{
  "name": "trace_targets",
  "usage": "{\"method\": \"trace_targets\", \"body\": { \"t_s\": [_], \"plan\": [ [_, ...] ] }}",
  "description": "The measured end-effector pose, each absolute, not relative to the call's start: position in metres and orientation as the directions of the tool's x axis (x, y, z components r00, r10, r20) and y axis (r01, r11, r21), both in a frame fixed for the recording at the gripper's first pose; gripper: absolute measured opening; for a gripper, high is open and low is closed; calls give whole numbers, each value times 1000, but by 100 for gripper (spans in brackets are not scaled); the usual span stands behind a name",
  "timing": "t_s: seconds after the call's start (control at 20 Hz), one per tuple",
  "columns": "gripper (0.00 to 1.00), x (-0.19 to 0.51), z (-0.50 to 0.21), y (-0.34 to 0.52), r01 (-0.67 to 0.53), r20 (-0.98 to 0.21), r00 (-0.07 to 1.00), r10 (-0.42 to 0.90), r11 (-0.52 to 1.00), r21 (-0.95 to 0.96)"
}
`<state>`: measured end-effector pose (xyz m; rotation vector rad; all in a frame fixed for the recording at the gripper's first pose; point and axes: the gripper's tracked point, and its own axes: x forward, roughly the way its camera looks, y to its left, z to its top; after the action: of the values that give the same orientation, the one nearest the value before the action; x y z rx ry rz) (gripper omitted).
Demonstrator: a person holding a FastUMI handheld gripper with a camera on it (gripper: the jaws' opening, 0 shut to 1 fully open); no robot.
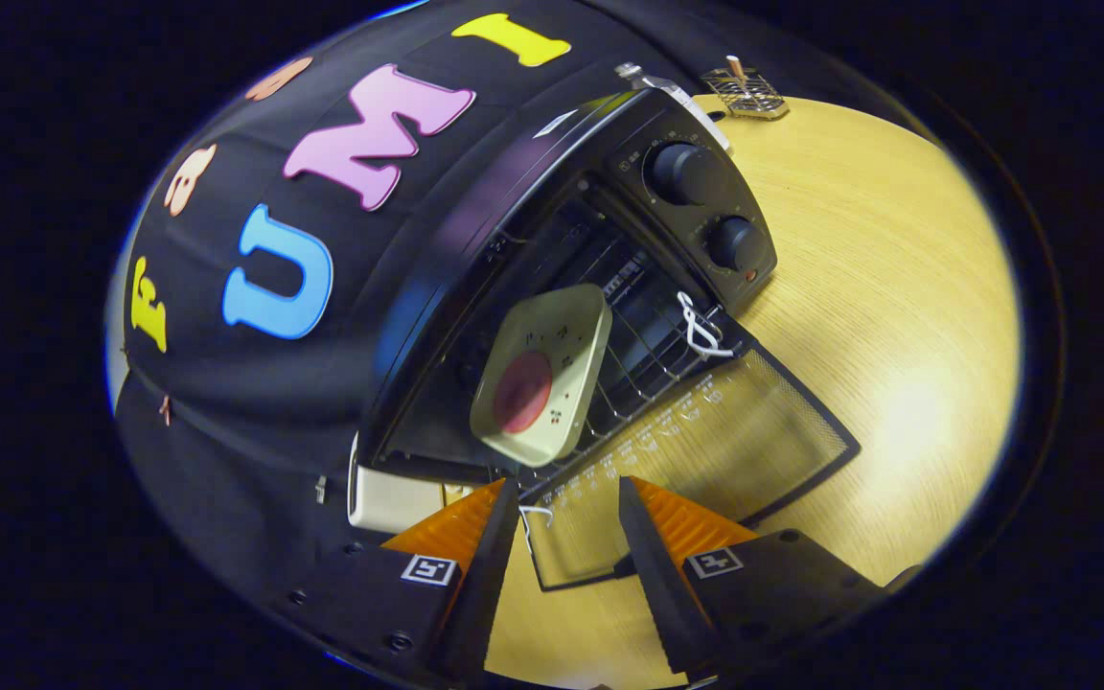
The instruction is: Open the toaster oven, put the food inside, and close the toaster oven door.
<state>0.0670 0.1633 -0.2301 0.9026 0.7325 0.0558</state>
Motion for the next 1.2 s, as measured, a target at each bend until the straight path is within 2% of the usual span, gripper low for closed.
{"method": "trace_targets", "body": {
  "t_s": [0.1,0.15,0.2,0.3,0.55,0.75,1.2],
  "plan": [
    [72,46,-224,161,195,-547,765,339,688,699],
    [76,35,-223,159,162,-550,761,344,721,674],
    [99,24,-225,158,132,-559,754,344,754,643],
    [99,7,-230,155,78,-579,737,348,807,585],
    [99,-25,-261,131,-24,-661,707,251,943,332],
    [99,-32,-286,134,-100,-703,680,208,976,192],
    [100,7,-325,152,-89,-747,659,82,996,31]
  ]
}}
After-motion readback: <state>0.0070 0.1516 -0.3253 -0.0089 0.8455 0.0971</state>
